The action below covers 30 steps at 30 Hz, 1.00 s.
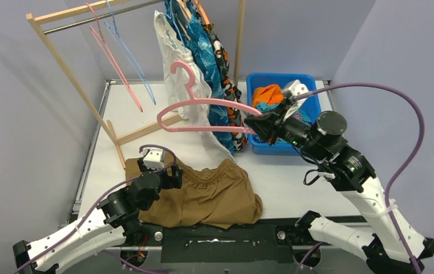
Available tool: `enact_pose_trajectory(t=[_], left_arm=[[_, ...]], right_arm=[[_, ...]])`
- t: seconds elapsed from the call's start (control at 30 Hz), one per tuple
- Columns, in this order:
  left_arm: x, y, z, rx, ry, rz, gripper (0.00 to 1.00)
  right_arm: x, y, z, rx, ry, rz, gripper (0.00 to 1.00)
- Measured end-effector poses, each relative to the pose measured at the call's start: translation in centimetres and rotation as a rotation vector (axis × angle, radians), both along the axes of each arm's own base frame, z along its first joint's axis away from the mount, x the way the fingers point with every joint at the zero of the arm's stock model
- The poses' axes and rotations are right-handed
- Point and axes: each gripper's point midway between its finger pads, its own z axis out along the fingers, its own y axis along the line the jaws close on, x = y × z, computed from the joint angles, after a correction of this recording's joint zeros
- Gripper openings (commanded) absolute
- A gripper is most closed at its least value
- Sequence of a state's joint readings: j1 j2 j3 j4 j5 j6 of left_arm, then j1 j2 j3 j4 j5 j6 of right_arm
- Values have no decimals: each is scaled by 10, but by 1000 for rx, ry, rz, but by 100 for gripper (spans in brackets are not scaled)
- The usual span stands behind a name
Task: Remove the shorts from the hanger
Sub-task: Place the hanger on the clothes rod.
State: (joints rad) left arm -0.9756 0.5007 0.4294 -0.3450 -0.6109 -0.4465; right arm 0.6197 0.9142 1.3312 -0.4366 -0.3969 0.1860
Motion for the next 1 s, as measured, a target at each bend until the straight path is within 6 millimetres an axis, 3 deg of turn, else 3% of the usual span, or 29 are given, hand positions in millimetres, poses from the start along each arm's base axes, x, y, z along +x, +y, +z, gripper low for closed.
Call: enact_pose_trajectory(t=[0.13,0.33,0.57,0.8,1.0], left_arm=[[10,22,-9,5,43,130,80],[34,70,-23,-10,129,347,80],[57,109,-47,-76,290,414,80],[68,107,-18,-94,160,339,80],[70,116,2,-75,65,367,80]], right_arm=[[-1,37,-3,-13,-54,-27,0],[7,79,-9,-60,-155,-135,0],[41,89,-18,-93,-190,-313,0],[53,90,6,-2,-243,-390,0],[62,102,29,60,-321,-415,0]])
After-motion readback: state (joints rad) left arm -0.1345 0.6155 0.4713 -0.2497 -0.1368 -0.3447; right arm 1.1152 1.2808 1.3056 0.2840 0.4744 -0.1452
